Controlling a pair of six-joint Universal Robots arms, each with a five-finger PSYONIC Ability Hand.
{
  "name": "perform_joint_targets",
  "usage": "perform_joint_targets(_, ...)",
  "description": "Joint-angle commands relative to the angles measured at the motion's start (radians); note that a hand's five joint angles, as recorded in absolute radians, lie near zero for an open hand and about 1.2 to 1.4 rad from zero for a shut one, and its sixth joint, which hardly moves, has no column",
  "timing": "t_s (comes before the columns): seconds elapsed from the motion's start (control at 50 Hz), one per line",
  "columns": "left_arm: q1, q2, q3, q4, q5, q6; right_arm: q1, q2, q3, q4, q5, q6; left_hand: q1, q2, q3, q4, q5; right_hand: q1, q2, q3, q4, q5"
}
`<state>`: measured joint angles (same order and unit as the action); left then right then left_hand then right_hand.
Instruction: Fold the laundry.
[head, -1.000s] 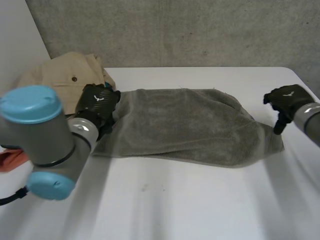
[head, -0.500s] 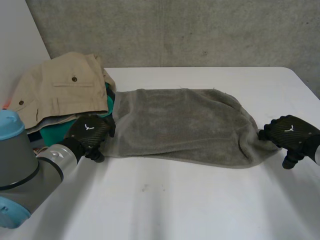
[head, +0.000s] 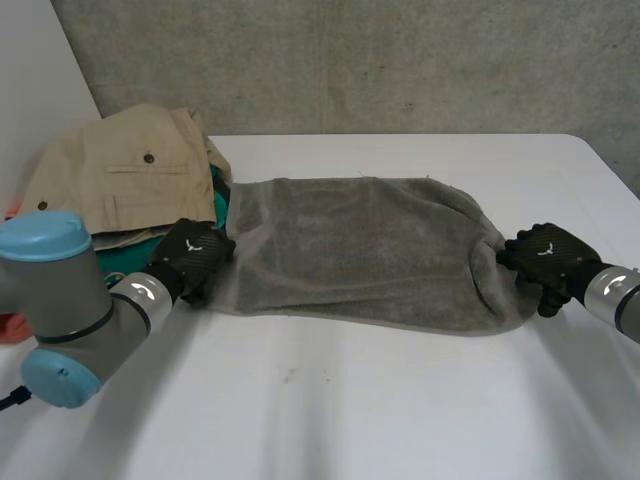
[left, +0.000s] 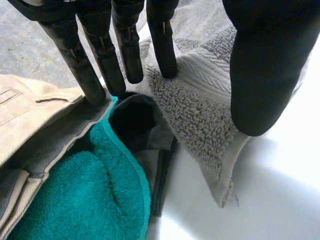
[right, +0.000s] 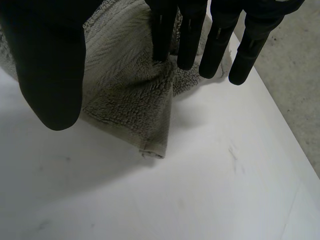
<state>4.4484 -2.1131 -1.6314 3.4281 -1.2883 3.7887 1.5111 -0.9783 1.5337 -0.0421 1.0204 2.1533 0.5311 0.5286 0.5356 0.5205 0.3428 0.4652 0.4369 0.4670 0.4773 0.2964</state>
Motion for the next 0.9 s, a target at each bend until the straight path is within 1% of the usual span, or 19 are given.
perform_joint_targets(0.02,-0.001,-0.059,0.067,-0.001,-0.002,0.005,0.038,0.038,-0.050,-0.009,0.023,0.017,0.262,0.265,0.258,0.273,0.276,0.206,0.235,0.205,0.194,0.201)
perform_joint_targets(0.06,-0.003,-0.061,0.076,-0.001,-0.002,0.003,0.046,0.049,-0.059,-0.021,0.035,0.040,0.448,0.450,0.443,0.458,0.461,0.315,0.343,0.313,0.303,0.309)
perform_joint_targets(0.08,-0.003,-0.061,0.081,-0.001,-0.002,0.000,0.050,0.053,-0.067,-0.034,0.046,0.069,0.556,0.559,0.552,0.567,0.570,0.478,0.507,0.477,0.466,0.473)
perform_joint_targets(0.1,-0.004,-0.061,0.088,0.000,-0.002,-0.006,0.053,0.055,-0.070,-0.042,0.050,0.085,0.758,0.760,0.753,0.768,0.772,0.567,0.595,0.565,0.555,0.561)
perform_joint_targets(0.14,-0.006,-0.057,0.091,0.002,-0.003,-0.007,0.057,0.055,-0.073,-0.061,0.058,0.115,0.865,0.867,0.860,0.875,0.879,0.764,0.792,0.762,0.752,0.758)
perform_joint_targets(0.16,-0.008,-0.054,0.091,0.003,-0.003,-0.007,0.058,0.055,-0.076,-0.077,0.069,0.141,0.865,0.868,0.861,0.876,0.879,0.929,0.958,0.928,0.917,0.924)
perform_joint_targets(0.22,-0.018,-0.045,0.096,0.007,-0.009,-0.011,0.061,0.055,-0.087,-0.093,0.093,0.169,0.865,0.868,0.861,0.876,0.879,0.931,0.959,0.929,0.919,0.925)
perform_joint_targets(0.24,-0.021,-0.041,0.097,0.007,-0.016,-0.012,0.061,0.049,-0.099,-0.093,0.118,0.183,0.865,0.868,0.861,0.876,0.879,0.931,0.959,0.929,0.919,0.925)
perform_joint_targets(0.34,-0.032,0.077,0.079,-0.007,-0.094,-0.075,0.058,-0.006,-0.122,-0.076,0.161,0.218,0.865,0.868,0.861,0.876,0.879,0.931,0.959,0.929,0.919,0.925)
perform_joint_targets(0.42,-0.034,0.166,0.058,-0.009,-0.102,-0.125,0.050,-0.098,-0.124,-0.023,0.182,0.218,0.865,0.868,0.861,0.876,0.879,0.931,0.959,0.929,0.919,0.925)
perform_joint_targets(0.54,-0.027,0.228,0.019,-0.026,-0.102,-0.170,0.049,-0.140,-0.125,0.059,0.179,0.217,0.865,0.868,0.861,0.876,0.879,0.931,0.959,0.929,0.919,0.925)
perform_joint_targets(0.62,-0.034,0.240,0.016,-0.098,-0.103,-0.198,0.040,-0.145,-0.121,0.120,0.187,0.215,0.865,0.868,0.861,0.876,0.879,0.931,0.959,0.929,0.919,0.925)
perform_joint_targets(0.68,-0.037,0.294,0.012,-0.199,-0.102,-0.208,0.015,-0.152,-0.115,0.174,0.185,0.212,0.865,0.868,0.861,0.876,0.879,0.931,0.959,0.929,0.919,0.925)
perform_joint_targets(0.72,-0.038,0.346,0.001,-0.255,-0.098,-0.210,-0.012,-0.200,-0.119,0.229,0.185,0.211,0.865,0.868,0.861,0.876,0.879,0.931,0.959,0.929,0.919,0.925)
perform_joint_targets(0.78,-0.037,0.387,-0.021,-0.276,-0.094,-0.205,-0.034,-0.299,-0.115,0.286,0.181,0.211,0.865,0.868,0.861,0.876,0.879,0.931,0.959,0.929,0.919,0.925)
perform_joint_targets(0.8,-0.041,0.396,-0.036,-0.276,-0.091,-0.202,-0.034,-0.318,-0.113,0.298,0.181,0.211,0.790,0.792,0.785,0.801,0.804,0.931,0.959,0.929,0.919,0.925)
perform_joint_targets(0.84,-0.046,0.398,-0.062,-0.276,-0.080,-0.198,-0.034,-0.339,-0.107,0.315,0.182,0.211,0.418,0.421,0.414,0.429,0.432,0.931,0.959,0.929,0.919,0.925)
perform_joint_targets(0.86,-0.055,0.395,-0.088,-0.267,-0.060,-0.195,-0.035,-0.339,-0.101,0.321,0.185,0.212,0.350,0.352,0.345,0.360,0.363,0.931,0.959,0.929,0.919,0.925)
perform_joint_targets(0.9,-0.051,0.390,-0.108,-0.244,-0.033,-0.193,-0.037,-0.335,-0.093,0.321,0.176,0.221,0.349,0.351,0.344,0.359,0.363,0.931,0.959,0.929,0.919,0.925)
